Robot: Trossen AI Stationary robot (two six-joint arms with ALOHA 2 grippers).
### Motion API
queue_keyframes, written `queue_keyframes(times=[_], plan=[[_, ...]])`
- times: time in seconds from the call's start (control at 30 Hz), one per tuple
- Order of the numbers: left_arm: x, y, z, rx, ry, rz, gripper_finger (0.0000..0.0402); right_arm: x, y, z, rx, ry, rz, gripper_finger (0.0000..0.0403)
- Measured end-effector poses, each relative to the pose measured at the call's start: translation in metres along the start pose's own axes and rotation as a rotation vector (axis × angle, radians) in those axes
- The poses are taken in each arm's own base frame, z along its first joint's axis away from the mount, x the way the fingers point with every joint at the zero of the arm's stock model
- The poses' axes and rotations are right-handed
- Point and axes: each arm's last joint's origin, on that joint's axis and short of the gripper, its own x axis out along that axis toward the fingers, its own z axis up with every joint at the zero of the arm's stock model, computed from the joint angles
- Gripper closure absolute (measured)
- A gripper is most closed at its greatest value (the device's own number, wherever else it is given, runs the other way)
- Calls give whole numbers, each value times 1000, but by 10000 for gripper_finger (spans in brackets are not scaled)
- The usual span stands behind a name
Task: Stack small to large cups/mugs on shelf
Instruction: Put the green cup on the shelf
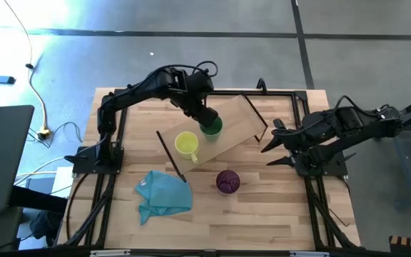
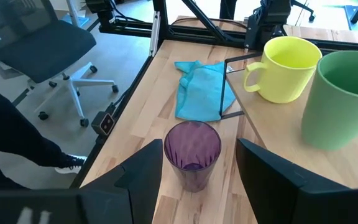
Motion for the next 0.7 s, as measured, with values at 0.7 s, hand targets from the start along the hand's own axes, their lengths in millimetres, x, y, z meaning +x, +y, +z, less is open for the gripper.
queue_keyframes(times=[0.7], plan=[[3, 2, -2, 0, 37, 25, 402, 0, 0, 0, 2, 0, 0, 206]])
